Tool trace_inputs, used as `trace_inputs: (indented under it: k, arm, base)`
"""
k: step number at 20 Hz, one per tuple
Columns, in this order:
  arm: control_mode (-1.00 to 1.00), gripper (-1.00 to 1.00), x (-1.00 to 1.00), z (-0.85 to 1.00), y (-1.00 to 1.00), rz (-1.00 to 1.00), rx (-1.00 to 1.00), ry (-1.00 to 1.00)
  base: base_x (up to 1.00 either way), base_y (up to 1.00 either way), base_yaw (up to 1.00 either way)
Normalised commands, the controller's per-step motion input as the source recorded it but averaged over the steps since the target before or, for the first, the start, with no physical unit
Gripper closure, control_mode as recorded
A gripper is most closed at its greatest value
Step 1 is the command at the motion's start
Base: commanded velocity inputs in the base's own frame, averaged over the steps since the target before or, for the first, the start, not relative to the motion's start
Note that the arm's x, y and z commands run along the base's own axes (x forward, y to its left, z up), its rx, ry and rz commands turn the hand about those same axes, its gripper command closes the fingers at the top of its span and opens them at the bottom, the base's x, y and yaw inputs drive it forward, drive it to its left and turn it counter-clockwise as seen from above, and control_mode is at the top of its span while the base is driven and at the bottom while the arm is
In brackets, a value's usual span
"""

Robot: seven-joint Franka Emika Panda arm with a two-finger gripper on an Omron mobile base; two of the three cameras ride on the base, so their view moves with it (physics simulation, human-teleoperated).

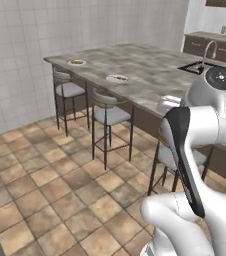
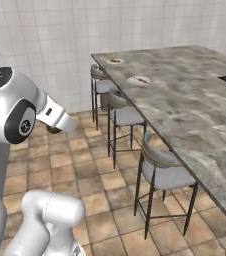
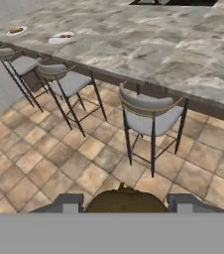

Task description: Pick up the kiwi and banana from the fridge and place one fruit on each plate on the dining counter.

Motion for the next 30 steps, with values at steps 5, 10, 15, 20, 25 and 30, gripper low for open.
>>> trace_inputs:
  k: [5, 10, 15, 20, 25, 30]
  arm:
    - [1.00, 1.00, 0.00, 0.00, 0.00, 0.00, 0.00, 0.00]
    - [1.00, 1.00, 0.00, 0.00, 0.00, 0.00, 0.00, 0.00]
    - [1.00, 1.00, 0.00, 0.00, 0.00, 0.00, 0.00, 0.00]
    - [1.00, 1.00, 0.00, 0.00, 0.00, 0.00, 0.00, 0.00]
    - [1.00, 1.00, 0.00, 0.00, 0.00, 0.00, 0.00, 0.00]
    - [1.00, 1.00, 0.00, 0.00, 0.00, 0.00, 0.00, 0.00]
  base:
    - [1.00, 0.91, -0.26]
    - [1.00, 0.98, -0.28]
    - [0.97, 1.00, -0.28]
    - [0.75, 1.00, -0.22]
    - [0.62, 1.00, -0.20]
    - [0.65, 1.00, -0.22]
